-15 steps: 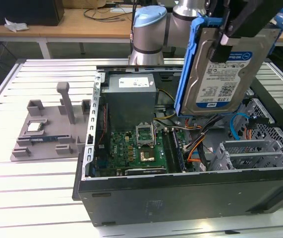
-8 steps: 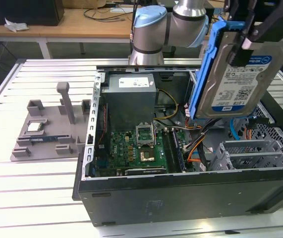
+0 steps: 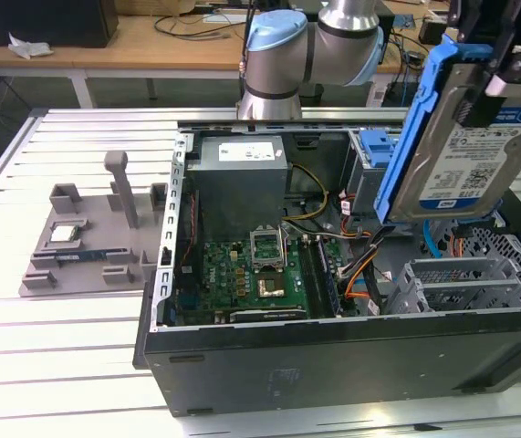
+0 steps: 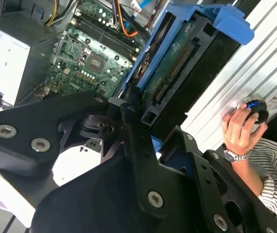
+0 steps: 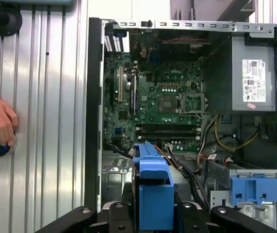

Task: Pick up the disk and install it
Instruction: 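Pick up the disk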

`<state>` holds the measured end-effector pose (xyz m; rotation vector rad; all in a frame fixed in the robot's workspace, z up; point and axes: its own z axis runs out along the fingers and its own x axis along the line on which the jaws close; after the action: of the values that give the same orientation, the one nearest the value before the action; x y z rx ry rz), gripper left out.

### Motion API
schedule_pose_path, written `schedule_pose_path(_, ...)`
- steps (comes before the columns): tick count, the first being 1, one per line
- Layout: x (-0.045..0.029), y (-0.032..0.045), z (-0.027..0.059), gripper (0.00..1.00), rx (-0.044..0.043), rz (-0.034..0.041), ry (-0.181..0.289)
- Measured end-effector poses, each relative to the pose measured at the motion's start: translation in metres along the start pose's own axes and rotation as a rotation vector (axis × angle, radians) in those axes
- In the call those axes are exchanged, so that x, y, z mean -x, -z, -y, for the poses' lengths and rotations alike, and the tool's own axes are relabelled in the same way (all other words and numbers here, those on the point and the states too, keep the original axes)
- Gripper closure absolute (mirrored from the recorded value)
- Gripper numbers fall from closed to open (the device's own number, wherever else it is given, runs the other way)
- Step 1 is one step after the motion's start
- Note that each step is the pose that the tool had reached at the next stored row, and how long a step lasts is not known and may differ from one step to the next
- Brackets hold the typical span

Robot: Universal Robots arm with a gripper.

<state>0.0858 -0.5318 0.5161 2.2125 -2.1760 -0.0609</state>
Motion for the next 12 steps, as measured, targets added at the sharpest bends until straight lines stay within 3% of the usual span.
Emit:
schedule_pose_path(4, -0.0039, -0.0004, 0.0079, 0.64, 0.0, 0.0001, 0.0)
schedule_pose_path(6, -0.0111, -0.001, 0.0101, 0.64, 0.0, 0.0007, 0.0)
schedule_pose_path(8, -0.0127, -0.0015, 0.0121, 0.64, 0.0, 0.0026, -0.014)
schedule_pose_path(9, -0.0114, -0.0032, 0.026, 0.64, 0.0, 0.0036, -0.04)
schedule_pose_path(12, -0.0114, -0.0076, 0.0393, 0.64, 0.0004, 0.0038, -0.044)
